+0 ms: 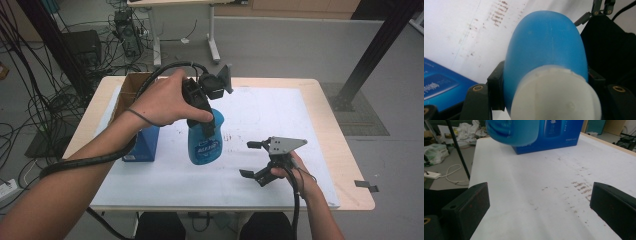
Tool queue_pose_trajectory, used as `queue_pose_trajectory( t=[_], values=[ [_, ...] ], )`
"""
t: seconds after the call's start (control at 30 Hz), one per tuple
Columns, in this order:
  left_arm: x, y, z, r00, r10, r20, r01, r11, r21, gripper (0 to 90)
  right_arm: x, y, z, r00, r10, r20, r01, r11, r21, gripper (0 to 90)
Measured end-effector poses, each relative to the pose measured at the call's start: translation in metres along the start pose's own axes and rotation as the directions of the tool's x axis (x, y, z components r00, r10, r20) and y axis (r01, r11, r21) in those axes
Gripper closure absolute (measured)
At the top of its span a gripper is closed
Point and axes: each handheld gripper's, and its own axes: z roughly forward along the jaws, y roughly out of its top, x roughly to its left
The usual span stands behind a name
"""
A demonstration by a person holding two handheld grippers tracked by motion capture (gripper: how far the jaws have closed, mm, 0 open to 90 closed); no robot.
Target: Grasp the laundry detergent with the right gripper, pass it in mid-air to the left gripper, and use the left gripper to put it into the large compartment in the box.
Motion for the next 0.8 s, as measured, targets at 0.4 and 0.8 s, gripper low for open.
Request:
queue_pose_trajectory(
  t=[0.4, 0.8],
  values=[
    [0.022, -0.029, -0.029, 0.9734, -0.229, 0.003, 0.228, 0.9702, -0.080, 37.3, 0.008, -0.023, -0.008, 0.9943, 0.048, 0.096, -0.044, 0.998, -0.038, 2.6],
    [0.040, -0.043, -0.068, 0.9142, -0.398, -0.074, 0.386, 0.9119, -0.138, 37.4, 0.012, -0.029, -0.010, 0.9901, 0.061, 0.126, -0.055, 0.997, -0.057, 2.5]
  ],
)
